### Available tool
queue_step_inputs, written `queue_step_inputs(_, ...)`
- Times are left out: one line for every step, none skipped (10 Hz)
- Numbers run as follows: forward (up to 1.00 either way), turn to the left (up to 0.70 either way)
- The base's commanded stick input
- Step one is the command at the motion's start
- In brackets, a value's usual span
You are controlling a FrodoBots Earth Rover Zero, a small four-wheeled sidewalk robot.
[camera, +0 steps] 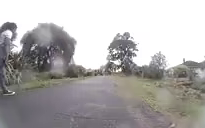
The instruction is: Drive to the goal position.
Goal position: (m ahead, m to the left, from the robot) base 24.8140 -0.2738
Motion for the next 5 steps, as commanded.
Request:
queue_step_inputs(0.85,0.00)
queue_step_inputs(0.85,0.00)
queue_step_inputs(0.85,-0.16)
queue_step_inputs(0.85,-0.34)
queue_step_inputs(0.85,-0.34)
